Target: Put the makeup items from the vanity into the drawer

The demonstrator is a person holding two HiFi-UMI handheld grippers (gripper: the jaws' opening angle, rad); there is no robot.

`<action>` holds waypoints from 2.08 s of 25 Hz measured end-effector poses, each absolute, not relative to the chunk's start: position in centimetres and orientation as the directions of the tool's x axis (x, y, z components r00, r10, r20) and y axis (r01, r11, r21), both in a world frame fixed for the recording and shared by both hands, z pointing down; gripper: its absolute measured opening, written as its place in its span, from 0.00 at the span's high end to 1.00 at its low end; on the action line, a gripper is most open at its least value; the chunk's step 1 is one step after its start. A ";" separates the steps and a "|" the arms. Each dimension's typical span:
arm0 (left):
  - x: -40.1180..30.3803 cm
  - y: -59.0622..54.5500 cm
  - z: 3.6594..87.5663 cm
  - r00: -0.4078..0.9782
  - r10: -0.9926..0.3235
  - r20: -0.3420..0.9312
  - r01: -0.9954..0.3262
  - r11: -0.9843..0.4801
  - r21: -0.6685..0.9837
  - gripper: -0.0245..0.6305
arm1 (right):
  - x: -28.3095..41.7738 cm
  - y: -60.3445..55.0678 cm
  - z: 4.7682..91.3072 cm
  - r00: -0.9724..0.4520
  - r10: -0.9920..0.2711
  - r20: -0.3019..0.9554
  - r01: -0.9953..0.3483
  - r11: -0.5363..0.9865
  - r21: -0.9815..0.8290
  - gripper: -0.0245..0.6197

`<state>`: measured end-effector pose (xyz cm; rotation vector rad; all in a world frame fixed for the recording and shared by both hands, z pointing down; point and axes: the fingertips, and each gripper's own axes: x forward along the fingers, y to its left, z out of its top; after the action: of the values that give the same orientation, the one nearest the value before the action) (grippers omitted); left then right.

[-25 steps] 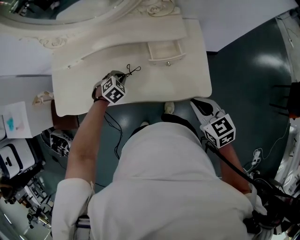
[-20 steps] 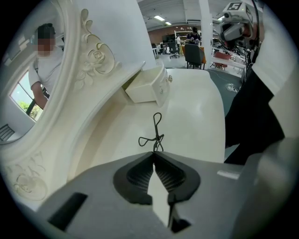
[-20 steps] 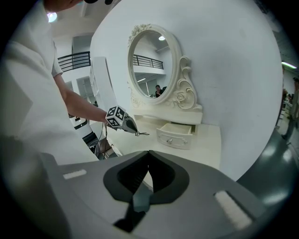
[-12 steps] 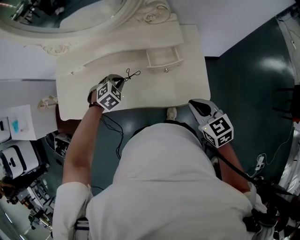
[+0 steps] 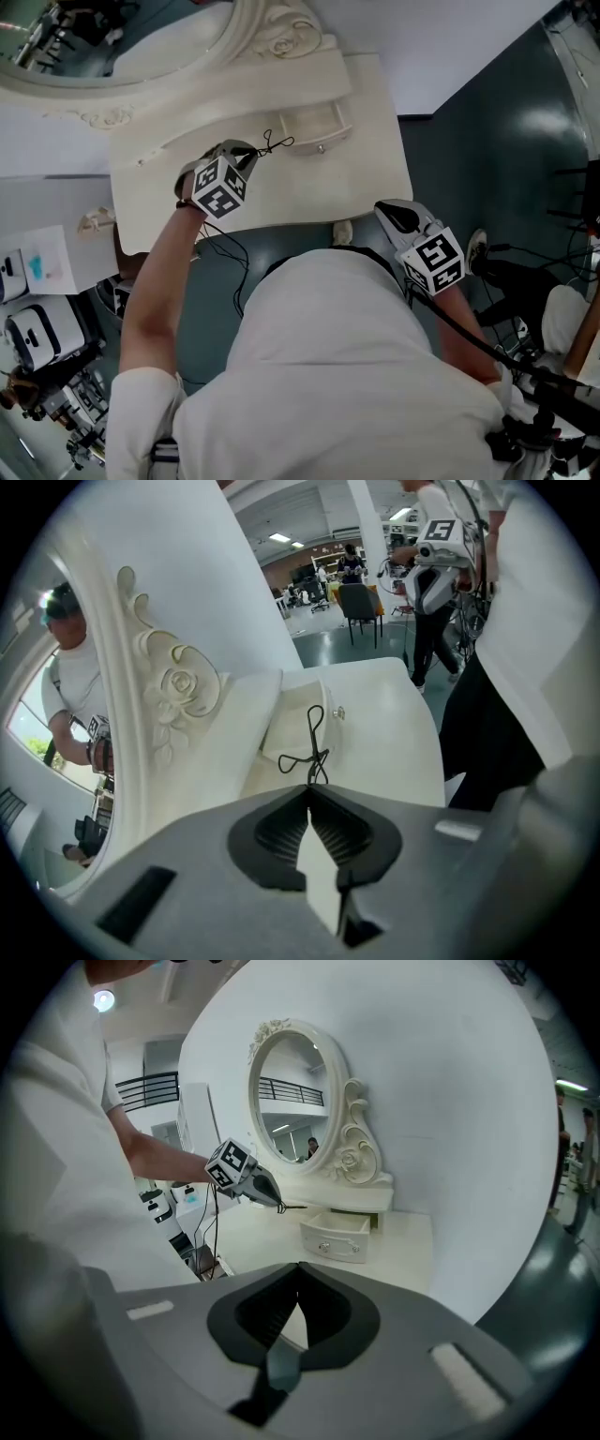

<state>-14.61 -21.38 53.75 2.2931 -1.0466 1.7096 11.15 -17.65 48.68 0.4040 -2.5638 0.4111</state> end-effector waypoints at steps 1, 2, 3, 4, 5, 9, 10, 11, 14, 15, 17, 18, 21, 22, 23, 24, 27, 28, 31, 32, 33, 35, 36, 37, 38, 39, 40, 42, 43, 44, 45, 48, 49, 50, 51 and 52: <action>-14.0 -22.0 53.6 0.144 -0.460 0.876 -0.557 -0.769 -0.312 0.94 | 11.3 -17.8 48.7 -0.826 -0.207 0.524 -0.362 0.908 -0.211 0.96; -13.4 -22.5 53.5 0.151 -0.456 0.877 -0.545 -0.779 -0.312 0.94 | 11.6 -17.9 48.7 -0.826 -0.211 0.523 -0.366 0.906 -0.212 0.96; -12.7 -23.1 53.4 0.158 -0.453 0.878 -0.532 -0.788 -0.310 0.94 | 11.8 -18.0 48.7 -0.825 -0.215 0.522 -0.370 0.904 -0.212 0.96; -12.0 -23.7 53.4 0.164 -0.448 0.879 -0.520 -0.796 -0.309 0.94 | 12.1 -18.2 48.8 -0.824 -0.219 0.523 -0.375 0.902 -0.213 0.96; -11.4 -24.3 53.4 0.169 -0.442 0.881 -0.507 -0.805 -0.307 0.94 | 12.4 -18.3 48.8 -0.822 -0.224 0.523 -0.381 0.900 -0.214 0.96; -9.4 -26.7 53.7 0.174 -0.419 0.891 -0.462 -0.834 -0.302 0.94 | 13.5 -18.5 49.0 -0.814 -0.239 0.529 -0.404 0.887 -0.222 0.96; -9.0 -27.2 53.9 0.172 -0.412 0.895 -0.454 -0.839 -0.299 0.94 | 13.7 -18.5 49.1 -0.813 -0.241 0.530 -0.409 0.885 -0.225 0.96; -8.7 -27.6 54.2 0.168 -0.405 0.899 -0.447 -0.844 -0.296 0.94 | 14.0 -18.5 49.1 -0.812 -0.242 0.531 -0.412 0.882 -0.228 0.96; -8.2 -28.9 55.2 0.149 -0.380 0.913 -0.434 -0.855 -0.285 0.94 | 14.7 -18.8 49.4 -0.809 -0.246 0.534 -0.422 0.875 -0.235 0.96; -8.1 -29.4 55.6 0.142 -0.373 0.917 -0.430 -0.858 -0.282 0.94 | 14.9 -19.0 49.5 -0.808 -0.248 0.534 -0.425 0.873 -0.238 0.96; -7.9 -30.0 56.2 0.129 -0.357 0.925 -0.423 -0.864 -0.274 0.94 | 15.2 -19.2 49.7 -0.807 -0.250 0.535 -0.431 0.869 -0.244 0.96; -7.8 -30.3 56.5 0.123 -0.347 0.930 -0.417 -0.868 -0.269 0.94 | 15.4 -19.3 49.8 -0.807 -0.250 0.536 -0.433 0.867 -0.247 0.96; -7.4 -30.7 57.5 0.100 -0.313 0.944 -0.400 -0.882 -0.250 0.94 | 15.9 -19.5 49.9 -0.804 -0.254 0.538 -0.440 0.862 -0.251 0.96; -7.3 -30.8 57.8 0.093 -0.303 0.948 -0.395 -0.885 -0.245 0.94 | 16.0 -19.6 50.0 -0.803 -0.256 0.538 -0.443 0.861 -0.252 0.96; -7.2 -30.9 58.1 0.084 -0.295 0.952 -0.389 -0.889 -0.241 0.94 | 16.1 -19.7 50.0 -0.803 -0.258 0.538 -0.445 0.859 -0.253 0.96; -7.0 -31.0 58.4 0.074 -0.287 0.955 -0.381 -0.893 -0.239 0.94 | 16.3 -19.8 50.0 -0.803 -0.260 0.537 -0.447 0.858 -0.254 0.96; -6.8 -31.3 59.4 0.037 -0.267 0.963 -0.356 -0.904 -0.237 0.94 | 16.7 -20.2 50.1 -0.801 -0.264 0.537 -0.453 0.854 -0.256 0.96; -6.8 -31.4 59.7 0.026 -0.261 0.965 -0.352 -0.906 -0.236 0.94 | 16.8 -20.2 50.1 -0.800 -0.265 0.538 -0.455 0.852 -0.257 0.96; -6.8 -31.3 60.5 0.001 -0.241 0.970 -0.337 -0.914 -0.227 0.94 | 17.2 -20.3 50.3 -0.797 -0.269 0.541 -0.463 0.847 -0.260 0.96; -6.7 -31.3 60.7 -0.008 -0.235 0.972 -0.329 -0.917 -0.225 0.94 | 17.3 -20.3 50.3 -0.796 -0.271 0.542 -0.465 0.846 -0.261 0.96; -6.6 -31.3 60.9 -0.017 -0.230 0.973 -0.321 -0.921 -0.223 0.94 | 17.5 -20.4 50.3 -0.795 -0.272 0.542 -0.467 0.845 -0.261 0.96; -6.5 -31.5 61.2 -0.030 -0.221 0.975 -0.311 -0.925 -0.219 0.94 | 17.8 -20.6 50.4 -0.792 -0.275 0.545 -0.472 0.842 -0.262 0.96; -6.5 -31.6 61.3 -0.035 -0.216 0.976 -0.308 -0.926 -0.216 0.94 | 17.9 -20.7 50.4 -0.791 -0.276 0.546 -0.475 0.840 -0.263 0.96; -6.5 -31.6 61.4 -0.040 -0.211 0.977 -0.303 -0.929 -0.213 0.94 | 18.0 -20.7 50.5 -0.790 -0.278 0.547 -0.477 0.838 -0.263 0.96; -6.5 -31.5 61.5 -0.043 -0.204 0.978 -0.299 -0.931 -0.208 0.94 | 18.0 -20.7 50.5 -0.789 -0.279 0.548 -0.479 0.837 -0.264 0.96; -6.6 -31.5 61.6 -0.046 -0.197 0.979 -0.296 -0.934 -0.202 0.94 | 18.1 -20.7 50.5 -0.788 -0.279 0.548 -0.480 0.836 -0.265 0.96; -6.6 -31.4 61.6 -0.048 -0.192 0.980 -0.295 -0.935 -0.197 0.94 | 18.1 -20.7 50.5 -0.788 -0.278 0.548 -0.480 0.836 -0.266 0.96; -6.7 -31.4 61.8 -0.051 -0.187 0.981 -0.294 -0.936 -0.194 0.93 | 18.1 -20.7 50.6 -0.788 -0.276 0.550 -0.479 0.836 -0.267 0.96; -6.7 -31.4 61.9 -0.053 -0.187 0.981 -0.292 -0.936 -0.195 0.93 | 18.1 -20.8 50.7 -0.788 -0.274 0.551 -0.478 0.837 -0.267 0.96; -6.6 -31.4 62.0 -0.056 -0.188 0.981 -0.289 -0.937 -0.196 0.93 | 18.1 -20.8 50.8 -0.788 -0.272 0.552 -0.476 0.838 -0.267 0.96; -6.6 -31.4 62.1 -0.058 -0.188 0.980 -0.287 -0.938 -0.197 0.93 | 18.0 -20.9 50.8 -0.789 -0.270 0.553 -0.474 0.839 -0.267 0.96; -6.5 -31.3 62.3 -0.057 -0.181 0.982 -0.286 -0.939 -0.190 0.91 | 17.7 -21.1 50.7 -0.791 -0.266 0.552 -0.468 0.843 -0.265 0.96; -6.5 -31.2 62.3 -0.054 -0.179 0.982 -0.286 -0.940 -0.187 0.89 | 17.6 -21.1 50.7 -0.791 -0.264 0.551 -0.466 0.844 -0.264 0.96; -6.4 -31.2 62.3 -0.050 -0.177 0.983 -0.288 -0.940 -0.184 0.88 | 17.6 -21.2 50.7 -0.792 -0.263 0.551 -0.464 0.846 -0.264 0.96; -6.4 -31.1 62.2 -0.046 -0.177 0.983 -0.290 -0.940 -0.182 0.87 | 17.5 -21.1 50.7 -0.792 -0.262 0.551 -0.463 0.846 -0.263 0.96; -6.4 -31.1 62.1 -0.040 -0.177 0.983 -0.292 -0.939 -0.181 0.87 | 17.4 -21.1 50.7 -0.793 -0.261 0.551 -0.462 0.847 -0.263 0.96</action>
<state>-6.37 -31.07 62.06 2.1176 -0.5195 2.1460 17.42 -21.08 50.67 0.5293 -2.5137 0.5319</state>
